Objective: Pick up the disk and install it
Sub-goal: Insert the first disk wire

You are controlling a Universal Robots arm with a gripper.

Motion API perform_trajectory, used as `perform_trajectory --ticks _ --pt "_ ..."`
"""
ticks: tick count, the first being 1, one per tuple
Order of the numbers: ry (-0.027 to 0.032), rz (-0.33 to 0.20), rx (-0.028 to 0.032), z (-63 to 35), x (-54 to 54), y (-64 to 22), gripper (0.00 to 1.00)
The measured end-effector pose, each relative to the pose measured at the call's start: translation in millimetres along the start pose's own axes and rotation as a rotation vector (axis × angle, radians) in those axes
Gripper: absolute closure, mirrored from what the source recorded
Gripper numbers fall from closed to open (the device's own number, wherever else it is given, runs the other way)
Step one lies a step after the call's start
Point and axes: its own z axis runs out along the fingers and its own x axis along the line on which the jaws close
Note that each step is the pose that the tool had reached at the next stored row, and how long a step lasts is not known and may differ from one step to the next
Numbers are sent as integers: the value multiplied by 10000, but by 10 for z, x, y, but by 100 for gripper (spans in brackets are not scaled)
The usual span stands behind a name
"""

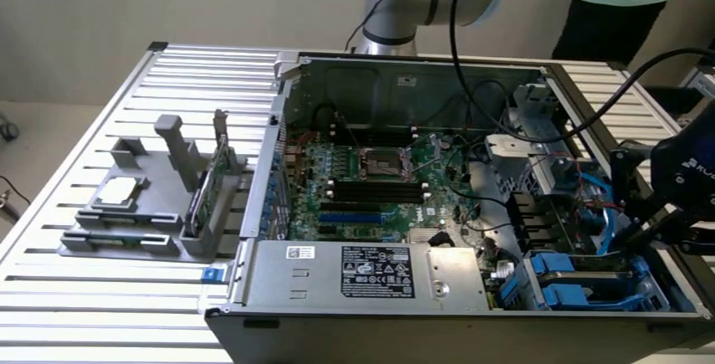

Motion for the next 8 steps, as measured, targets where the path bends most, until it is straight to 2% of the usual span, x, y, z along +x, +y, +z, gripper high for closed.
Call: perform_trajectory --ticks 2,4,8 --pt "96 35 118 -1 0 -1 83" --pt "150 51 179 -13 4 -8 83" --pt "259 91 115 -85 14 -26 83"
